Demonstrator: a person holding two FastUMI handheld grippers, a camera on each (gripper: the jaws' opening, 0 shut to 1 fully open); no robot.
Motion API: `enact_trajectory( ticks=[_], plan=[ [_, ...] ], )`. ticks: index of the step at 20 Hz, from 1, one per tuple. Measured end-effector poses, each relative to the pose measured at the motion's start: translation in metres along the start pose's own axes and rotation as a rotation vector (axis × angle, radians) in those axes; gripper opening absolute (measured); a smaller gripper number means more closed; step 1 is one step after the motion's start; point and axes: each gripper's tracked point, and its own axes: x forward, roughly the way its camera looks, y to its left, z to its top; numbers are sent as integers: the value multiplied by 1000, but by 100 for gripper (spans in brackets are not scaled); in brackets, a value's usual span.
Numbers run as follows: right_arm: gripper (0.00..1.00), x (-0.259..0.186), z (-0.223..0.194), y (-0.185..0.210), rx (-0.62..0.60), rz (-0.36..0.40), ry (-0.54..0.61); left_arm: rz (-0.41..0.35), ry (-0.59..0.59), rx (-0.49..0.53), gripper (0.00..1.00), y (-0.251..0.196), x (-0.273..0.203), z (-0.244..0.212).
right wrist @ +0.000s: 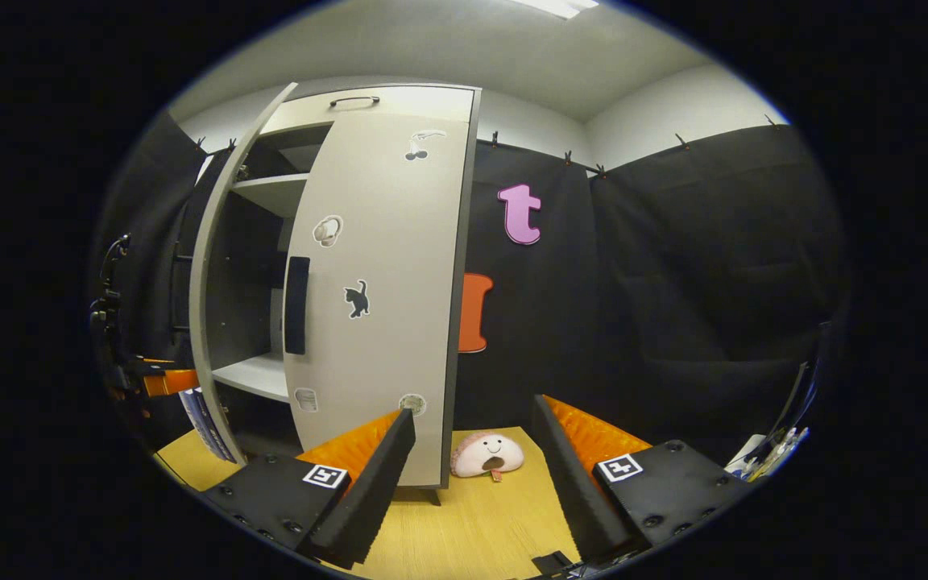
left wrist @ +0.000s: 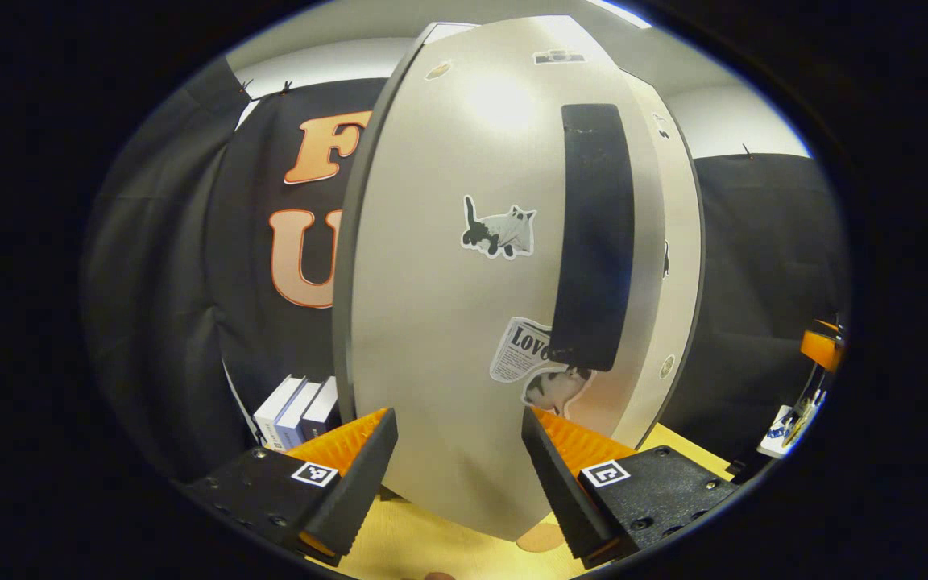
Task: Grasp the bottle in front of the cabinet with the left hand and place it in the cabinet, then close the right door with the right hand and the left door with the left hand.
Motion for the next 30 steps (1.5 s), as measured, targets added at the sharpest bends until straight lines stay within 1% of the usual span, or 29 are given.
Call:
enact_trajectory(
  ticks=[2, 3, 5, 6, 8, 9, 10, 11, 12, 15, 19, 20, 21, 22, 23, 24, 25, 28, 30],
  plan=[
    [89, -1, -2, -4, -3, -8, 7, -8, 4, 11, 95, -9, 12, 0],
    [89, -1, -4, -6, -2, -12, 11, -13, 5, 14, 95, -13, 19, 0],
    [89, -2, -6, -11, -2, -17, 19, -19, 16, 17, 92, -18, 29, -1],
    [89, -3, -7, -13, -3, -20, 22, -10, 9, 23, 95, -17, 32, 0],
    [89, -2, -7, -16, -3, -25, 26, 6, 27, 27, 95, -12, 30, -3],
    [89, -1, -7, -16, -1, -21, 30, 12, 36, 25, 92, -11, 27, -6],
    [89, 0, -7, -16, 2, -13, 34, 12, 45, 29, 95, -9, 20, -5],
    [89, 1, -6, -15, 5, -6, 37, 18, 48, 38, 95, -5, 12, -3],
    [97, 3, -4, -14, 8, 1, 41, 31, 45, 51, 95, 0, 2, 2],
    [97, 6, 4, -10, 19, 30, 41, 61, 31, 72, 95, 14, -29, 23],
    [97, 10, 18, -5, 57, 60, 47, 116, -56, 48, 95, 38, -71, 75],
    [97, 10, 23, -4, 75, 67, 49, 126, -80, 30, 92, 42, -81, 87],
    [97, 10, 29, -4, 89, 74, 44, 137, -104, 15, 92, 46, -90, 99],
    [97, 10, 36, -4, 98, 76, 35, 145, -121, 11, 95, 49, -98, 108],
    [97, 10, 42, -7, 101, 73, 23, 144, -134, 16, 94, 51, -105, 117],
    [97, 9, 49, -11, 100, 68, 10, 147, -148, 23, 92, 53, -112, 125],
    [97, 7, 56, -14, 98, 65, -2, 154, -162, 33, 95, 56, -118, 132],
    [97, -1, 74, -27, 77, 52, -31, 186, -211, 59, 94, 65, -134, 154],
    [97, -6, 83, -36, 58, 41, -43, 197, -235, 48, 94, 68, -144, 165]
  ],
)
